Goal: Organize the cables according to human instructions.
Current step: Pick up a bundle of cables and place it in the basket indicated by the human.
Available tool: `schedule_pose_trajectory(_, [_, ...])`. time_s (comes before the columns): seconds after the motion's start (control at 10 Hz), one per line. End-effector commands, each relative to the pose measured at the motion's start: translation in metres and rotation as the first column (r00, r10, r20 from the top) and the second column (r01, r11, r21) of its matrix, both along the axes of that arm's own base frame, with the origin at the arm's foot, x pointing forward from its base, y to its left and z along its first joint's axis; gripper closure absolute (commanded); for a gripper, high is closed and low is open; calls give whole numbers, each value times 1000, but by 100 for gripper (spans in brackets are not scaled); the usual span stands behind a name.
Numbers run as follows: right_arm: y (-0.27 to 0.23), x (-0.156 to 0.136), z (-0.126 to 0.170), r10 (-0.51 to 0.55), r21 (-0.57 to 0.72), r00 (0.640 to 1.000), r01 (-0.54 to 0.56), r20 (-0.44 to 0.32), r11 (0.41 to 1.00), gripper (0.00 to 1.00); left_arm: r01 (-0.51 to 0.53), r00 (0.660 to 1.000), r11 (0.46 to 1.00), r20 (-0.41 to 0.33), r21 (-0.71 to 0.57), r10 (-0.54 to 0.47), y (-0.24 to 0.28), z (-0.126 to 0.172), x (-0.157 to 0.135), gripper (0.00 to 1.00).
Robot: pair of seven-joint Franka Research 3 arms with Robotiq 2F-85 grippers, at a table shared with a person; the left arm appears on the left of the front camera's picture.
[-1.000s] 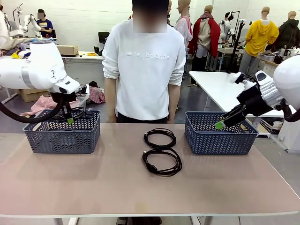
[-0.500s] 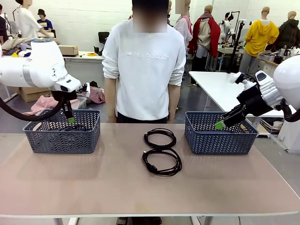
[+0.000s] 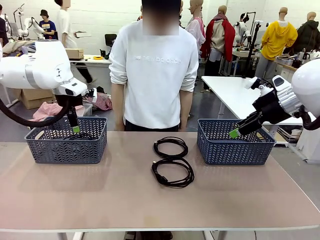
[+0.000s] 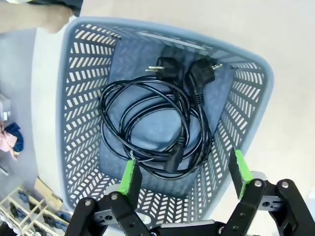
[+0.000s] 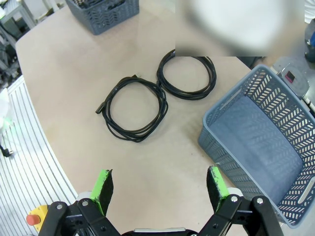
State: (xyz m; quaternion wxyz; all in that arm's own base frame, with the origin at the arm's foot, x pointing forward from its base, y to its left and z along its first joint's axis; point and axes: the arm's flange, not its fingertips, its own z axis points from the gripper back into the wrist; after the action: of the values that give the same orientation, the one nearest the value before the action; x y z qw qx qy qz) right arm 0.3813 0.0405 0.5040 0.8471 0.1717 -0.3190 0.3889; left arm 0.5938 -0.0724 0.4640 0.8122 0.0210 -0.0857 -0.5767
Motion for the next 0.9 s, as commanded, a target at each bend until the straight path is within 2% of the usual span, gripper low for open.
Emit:
schedule_pose_trajectory(0.0, [-2, 2, -2, 22, 17, 1000, -22, 16, 1000, 0, -17, 1000, 999, -20, -29, 17, 1, 4, 5, 0])
schedule_pose_trajectory(0.3, [-2, 2, -2, 22, 17, 1000, -22, 16, 1000, 0, -51, 999, 995, -20, -86, 49, -2, 2, 0, 0])
schedule_pose_trajectory(0.4, [-2, 2, -2, 22, 17, 1000, -22, 16, 1000, 0, -10, 1000, 1000, -15, -25, 9, -2, 2, -1, 0])
schedule_pose_trajectory(0.8, [-2, 2, -2, 22, 17, 1000, -22, 16, 1000, 0, -10, 1000, 1000, -15, -25, 9, -2, 2, -1, 0])
